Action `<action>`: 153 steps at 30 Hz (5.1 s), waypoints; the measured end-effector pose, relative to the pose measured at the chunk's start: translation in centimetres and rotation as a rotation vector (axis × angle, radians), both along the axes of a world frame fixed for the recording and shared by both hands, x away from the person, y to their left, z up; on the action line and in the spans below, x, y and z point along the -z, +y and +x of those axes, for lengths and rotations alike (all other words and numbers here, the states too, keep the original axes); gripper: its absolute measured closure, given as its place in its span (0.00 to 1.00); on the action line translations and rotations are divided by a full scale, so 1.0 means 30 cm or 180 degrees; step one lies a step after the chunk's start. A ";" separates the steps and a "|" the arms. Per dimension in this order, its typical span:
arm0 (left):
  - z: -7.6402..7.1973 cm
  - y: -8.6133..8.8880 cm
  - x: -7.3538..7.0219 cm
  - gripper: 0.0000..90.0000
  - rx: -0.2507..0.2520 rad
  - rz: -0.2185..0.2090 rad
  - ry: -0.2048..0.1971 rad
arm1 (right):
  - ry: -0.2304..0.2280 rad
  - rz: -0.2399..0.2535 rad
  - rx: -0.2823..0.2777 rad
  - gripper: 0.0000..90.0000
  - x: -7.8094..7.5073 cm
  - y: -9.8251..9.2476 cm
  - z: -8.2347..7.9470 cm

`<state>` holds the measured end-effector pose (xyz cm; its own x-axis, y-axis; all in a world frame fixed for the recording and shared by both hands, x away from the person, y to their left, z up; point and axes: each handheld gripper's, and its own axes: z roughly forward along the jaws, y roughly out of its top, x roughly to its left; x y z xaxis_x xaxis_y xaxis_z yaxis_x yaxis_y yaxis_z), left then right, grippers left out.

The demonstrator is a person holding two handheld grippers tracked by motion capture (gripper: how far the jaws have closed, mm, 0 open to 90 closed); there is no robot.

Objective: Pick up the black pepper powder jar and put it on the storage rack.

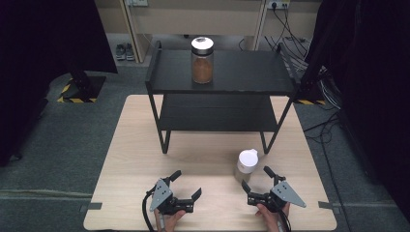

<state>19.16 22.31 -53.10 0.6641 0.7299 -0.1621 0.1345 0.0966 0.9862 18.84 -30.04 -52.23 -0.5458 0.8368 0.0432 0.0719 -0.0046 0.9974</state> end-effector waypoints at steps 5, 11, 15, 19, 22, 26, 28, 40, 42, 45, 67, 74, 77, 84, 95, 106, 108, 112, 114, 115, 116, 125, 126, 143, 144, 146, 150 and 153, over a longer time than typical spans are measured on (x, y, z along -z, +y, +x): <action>0.001 0.000 0.000 0.00 0.0009 0.0003 -0.0003 | -0.0005 -0.0014 0.0008 0.00 -0.001 0.003 0.001; 0.000 0.001 0.002 0.00 0.0014 -0.0010 -0.0010 | 0.0001 -0.0042 0.0004 0.00 -0.004 0.007 0.003; 0.001 0.002 0.002 0.00 0.0020 -0.0008 -0.0011 | 0.0006 -0.0068 -0.0016 0.01 -0.008 0.011 0.016; 0.001 0.002 0.004 0.00 0.0019 -0.0020 -0.0009 | 0.0033 -0.0089 -0.0010 0.00 -0.014 0.017 0.032; 0.001 0.003 0.004 0.00 0.0021 -0.0019 -0.0013 | 0.0057 -0.0099 -0.0005 0.00 -0.018 0.020 0.041; 0.001 0.003 0.004 0.00 0.0022 -0.0027 -0.0008 | 0.0075 -0.0119 -0.0006 0.01 -0.023 0.025 0.051; 0.001 0.003 0.004 0.00 0.0022 -0.0028 -0.0007 | 0.0080 -0.0126 -0.0013 0.00 -0.024 0.025 0.056; 0.000 0.003 0.005 0.00 0.0022 -0.0032 -0.0011 | 0.0153 -0.0165 -0.0061 0.02 -0.039 0.033 0.092; 0.000 0.004 0.006 0.00 0.0022 -0.0036 -0.0011 | 0.0170 -0.0172 -0.0065 0.03 -0.042 0.037 0.103; 0.000 0.004 0.006 0.00 0.0023 -0.0036 -0.0012 | 0.0201 -0.0185 -0.0058 0.05 -0.048 0.044 0.115; -0.001 0.004 0.006 0.00 0.0016 -0.0038 -0.0013 | 0.0317 -0.0406 -0.0030 0.30 -0.085 0.076 0.155; -0.001 0.005 0.007 0.01 0.0014 -0.0042 -0.0012 | 0.0288 -0.0413 -0.0069 0.34 -0.083 0.072 0.155; -0.001 0.005 0.007 0.01 0.0016 -0.0043 -0.0013 | 0.0280 -0.0423 -0.0083 0.34 -0.084 0.069 0.155; -0.001 0.006 0.007 0.00 0.0015 -0.0046 -0.0015 | 0.0214 -0.0430 -0.0122 0.34 -0.089 0.065 0.149; -0.001 0.006 0.008 0.01 0.0014 -0.0048 -0.0014 | 0.0095 -0.0375 -0.0224 0.34 -0.114 0.054 0.136; -0.001 0.006 0.007 0.00 0.0017 -0.0044 -0.0015 | 0.0058 -0.0341 -0.0284 0.34 -0.132 0.048 0.128; -0.001 0.005 0.007 0.00 0.0017 -0.0044 -0.0015 | 0.0058 -0.0332 -0.0289 0.34 -0.135 0.048 0.127; -0.001 0.005 0.007 0.00 0.0017 -0.0044 -0.0015 | 0.0033 -0.0326 -0.0309 0.34 -0.140 0.044 0.125; -0.001 0.006 0.007 0.00 0.0019 -0.0044 -0.0014 | 0.0021 -0.0330 -0.0311 0.34 -0.143 0.043 0.123; -0.001 0.006 0.007 0.00 0.0018 -0.0044 -0.0015 | 0.0017 -0.0328 -0.0315 0.34 -0.145 0.043 0.123; -0.001 0.005 0.007 0.00 0.0018 -0.0043 -0.0015 | 0.0012 -0.0325 -0.0320 0.34 -0.147 0.041 0.123; 0.000 0.005 0.006 0.00 0.0020 -0.0041 -0.0010 | -0.0027 -0.0294 -0.0381 0.34 -0.176 0.029 0.117; 0.000 0.005 0.006 0.00 0.0019 -0.0041 -0.0010 | -0.0029 -0.0290 -0.0392 0.34 -0.179 0.029 0.117; 0.001 0.004 0.005 0.00 0.0023 -0.0039 -0.0004 | -0.0087 -0.0222 -0.0496 0.34 -0.207 0.032 0.104; 0.001 0.004 0.005 0.00 0.0024 -0.0037 -0.0003 | -0.0091 -0.0204 -0.0506 0.34 -0.209 0.031 0.104; 0.001 0.003 0.004 0.00 0.0026 -0.0032 -0.0004 | -0.0092 -0.0159 -0.0528 0.34 -0.214 0.028 0.105; 0.002 0.003 0.004 0.00 0.0028 -0.0030 -0.0002 | -0.0123 -0.0152 -0.0548 0.34 -0.237 0.029 0.106; 0.002 0.003 0.004 0.00 0.0028 -0.0032 -0.0001 | -0.0152 -0.0159 -0.0581 0.34 -0.260 0.032 0.111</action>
<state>19.21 22.40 -53.22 0.6704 0.7224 -0.1692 0.1350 0.1054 0.9852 22.18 -29.09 -44.42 -0.6893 0.7241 -0.0256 0.0194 0.0538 0.9984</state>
